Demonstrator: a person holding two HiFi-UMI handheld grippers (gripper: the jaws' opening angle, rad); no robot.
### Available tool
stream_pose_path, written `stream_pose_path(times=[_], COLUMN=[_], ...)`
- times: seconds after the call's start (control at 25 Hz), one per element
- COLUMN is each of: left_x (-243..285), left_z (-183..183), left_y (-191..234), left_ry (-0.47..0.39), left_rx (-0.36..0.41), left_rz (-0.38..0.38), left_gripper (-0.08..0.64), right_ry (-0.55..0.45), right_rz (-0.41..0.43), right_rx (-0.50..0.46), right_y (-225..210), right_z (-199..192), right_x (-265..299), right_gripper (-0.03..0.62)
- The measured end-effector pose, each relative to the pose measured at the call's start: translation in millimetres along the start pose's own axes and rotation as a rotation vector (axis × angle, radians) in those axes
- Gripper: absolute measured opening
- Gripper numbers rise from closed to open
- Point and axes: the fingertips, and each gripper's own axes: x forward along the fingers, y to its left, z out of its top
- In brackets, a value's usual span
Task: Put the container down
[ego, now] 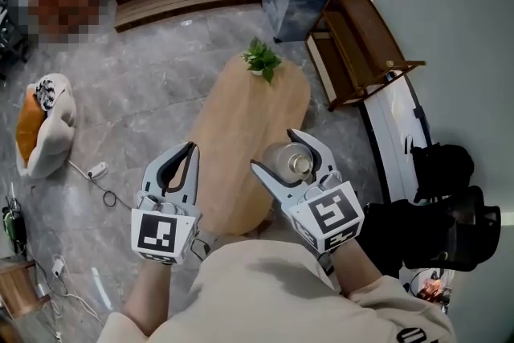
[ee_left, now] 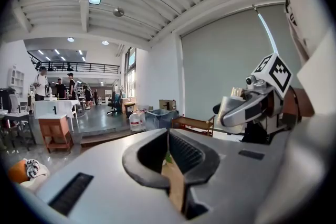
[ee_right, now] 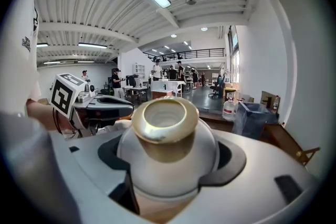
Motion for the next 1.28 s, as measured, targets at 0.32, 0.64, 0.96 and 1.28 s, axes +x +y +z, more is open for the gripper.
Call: stream_pose_path(times=[0.32, 0.64, 0.96, 1.28], left_x=[48.2, 114.6, 172.7, 224.4], left_z=[5.8, 16.1, -24.3, -119.3], left_y=[15.8, 38.1, 67.2, 98.3], left_ry=[0.006, -0.034, -0.030, 0.039], left_rx=[0.048, 0.099, 0.056, -0.036], left_rz=[0.015, 0.019, 0.036, 0.058], left_gripper=[0.012, 0.012, 0.012, 0.012], right_ry=[-0.010, -0.049, -0.056, 0.037], right_rz=[0.024, 0.042, 0.041, 0.022], right_rx=[-0.115, -0.117, -0.077, -0.004], right_y=[-46.0, -81.5, -114.2, -139.0], right_z=[25.6, 41.9, 11.6, -73.3], right_x=[53.9, 122.7, 206.2, 291.4], right_gripper=[0.334, 0.334, 0.334, 0.334])
